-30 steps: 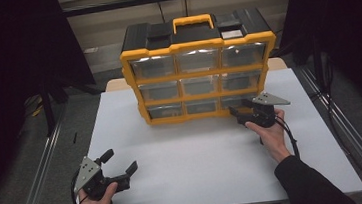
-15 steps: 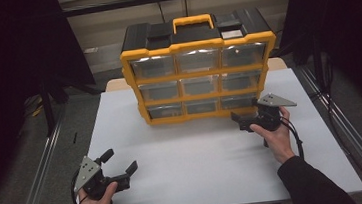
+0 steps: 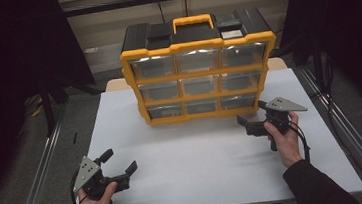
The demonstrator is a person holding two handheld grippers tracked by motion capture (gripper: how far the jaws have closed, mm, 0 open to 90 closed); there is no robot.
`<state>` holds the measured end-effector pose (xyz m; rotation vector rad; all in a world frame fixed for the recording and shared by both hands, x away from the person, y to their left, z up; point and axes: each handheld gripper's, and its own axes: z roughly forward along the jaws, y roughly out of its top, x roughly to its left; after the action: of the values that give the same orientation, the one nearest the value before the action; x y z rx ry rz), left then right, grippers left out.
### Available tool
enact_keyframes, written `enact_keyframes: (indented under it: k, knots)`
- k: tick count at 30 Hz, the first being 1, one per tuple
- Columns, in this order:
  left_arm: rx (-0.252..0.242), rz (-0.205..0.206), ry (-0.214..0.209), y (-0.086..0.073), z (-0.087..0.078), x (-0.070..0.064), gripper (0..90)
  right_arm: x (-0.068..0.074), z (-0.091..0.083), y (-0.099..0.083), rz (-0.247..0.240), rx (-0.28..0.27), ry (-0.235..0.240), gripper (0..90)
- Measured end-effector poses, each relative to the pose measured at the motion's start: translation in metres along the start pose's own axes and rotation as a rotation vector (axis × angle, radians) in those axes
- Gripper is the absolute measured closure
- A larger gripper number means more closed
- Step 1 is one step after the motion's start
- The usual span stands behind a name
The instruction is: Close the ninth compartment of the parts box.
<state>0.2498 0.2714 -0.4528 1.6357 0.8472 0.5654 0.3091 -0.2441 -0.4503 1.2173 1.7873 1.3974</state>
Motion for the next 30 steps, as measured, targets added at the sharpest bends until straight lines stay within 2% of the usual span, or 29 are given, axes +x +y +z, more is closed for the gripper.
enact_keyframes:
  k: [18,30]
  knots:
    - [-0.011,-0.015,-0.008,0.000,-0.001,-0.001,2.5,0.008,-0.030,-0.007,-0.036,-0.012,-0.019,2.3]
    - [-0.011,-0.003,-0.009,0.001,-0.001,-0.001,2.5,0.011,-0.047,-0.013,-0.043,-0.029,-0.026,2.4]
